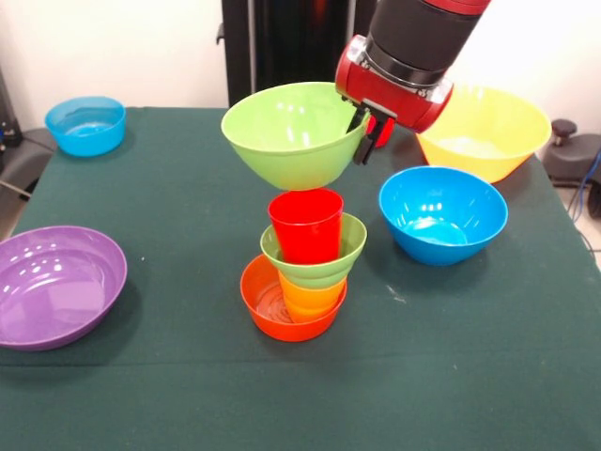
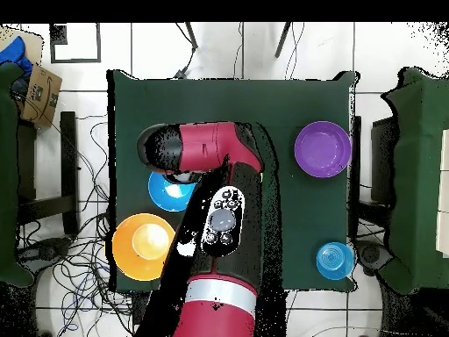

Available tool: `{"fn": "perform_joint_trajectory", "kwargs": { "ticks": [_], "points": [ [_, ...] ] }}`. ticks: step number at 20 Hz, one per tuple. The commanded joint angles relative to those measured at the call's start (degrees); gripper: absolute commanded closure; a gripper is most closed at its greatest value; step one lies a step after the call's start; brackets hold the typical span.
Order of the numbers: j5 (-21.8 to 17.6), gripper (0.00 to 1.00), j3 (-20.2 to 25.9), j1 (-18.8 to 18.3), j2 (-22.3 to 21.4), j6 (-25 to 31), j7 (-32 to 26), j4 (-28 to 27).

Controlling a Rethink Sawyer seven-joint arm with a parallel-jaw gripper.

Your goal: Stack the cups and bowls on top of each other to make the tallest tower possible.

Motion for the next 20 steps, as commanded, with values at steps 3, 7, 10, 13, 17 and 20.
{"fn": "perform_joint_trajectory", "kwargs": {
  "ticks": [3,7,10,13,17,20],
  "points": [
    [-2.3,1.00,3.1,-0.1,0.2,0.8,-0.3,-0.2],
    [-2.2,1.00,3.1,0.4,0.3,2.7,-0.4,-1.2],
    [-2.0,1.00,3.3,0.2,-0.1,3.7,-1.0,-1.3],
    [-1.7,1.00,3.5,0.2,-0.4,3.6,-0.9,-1.3],
    [-1.4,1.00,3.6,0.1,-0.2,4.6,-0.9,-2.3],
    [-1.4,1.00,3.6,0.2,-0.2,5.8,-1.1,-2.8]
  ]
}}
